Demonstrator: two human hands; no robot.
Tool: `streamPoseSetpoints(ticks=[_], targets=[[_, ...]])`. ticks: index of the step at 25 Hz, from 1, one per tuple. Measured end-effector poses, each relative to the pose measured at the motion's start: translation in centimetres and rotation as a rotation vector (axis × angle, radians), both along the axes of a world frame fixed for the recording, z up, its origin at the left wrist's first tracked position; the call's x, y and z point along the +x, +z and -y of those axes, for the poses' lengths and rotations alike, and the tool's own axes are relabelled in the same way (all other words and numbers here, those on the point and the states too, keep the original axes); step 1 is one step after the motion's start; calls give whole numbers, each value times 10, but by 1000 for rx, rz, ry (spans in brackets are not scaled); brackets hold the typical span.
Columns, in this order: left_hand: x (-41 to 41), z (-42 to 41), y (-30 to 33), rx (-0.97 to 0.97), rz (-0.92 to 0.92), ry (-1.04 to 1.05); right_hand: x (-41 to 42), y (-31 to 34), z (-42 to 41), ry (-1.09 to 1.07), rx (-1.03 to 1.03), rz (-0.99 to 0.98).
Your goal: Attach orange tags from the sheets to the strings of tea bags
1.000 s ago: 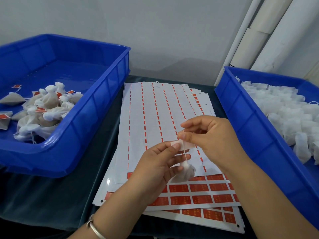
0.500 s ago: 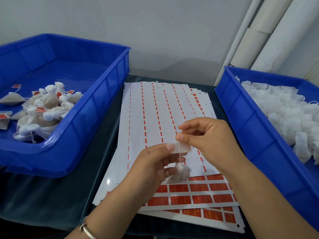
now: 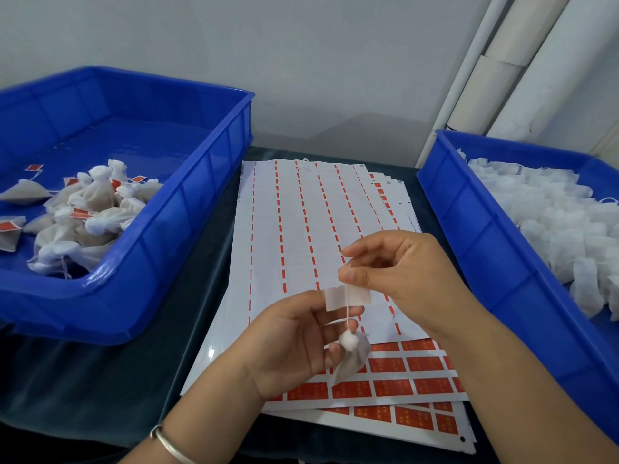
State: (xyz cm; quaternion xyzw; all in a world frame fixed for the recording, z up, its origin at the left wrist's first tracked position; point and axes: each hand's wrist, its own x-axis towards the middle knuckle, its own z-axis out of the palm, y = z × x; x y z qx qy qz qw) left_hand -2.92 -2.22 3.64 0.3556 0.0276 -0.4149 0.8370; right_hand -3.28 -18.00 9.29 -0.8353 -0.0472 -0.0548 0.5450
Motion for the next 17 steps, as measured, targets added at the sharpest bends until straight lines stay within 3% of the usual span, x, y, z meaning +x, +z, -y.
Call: streamPoseSetpoints(ticks=[11,17], targets=[[-5,5,4,223,270,52,0,1,1,38,-18,-39],[-10,10,3,592,531,231,0,-7,3,-3,20,-77]])
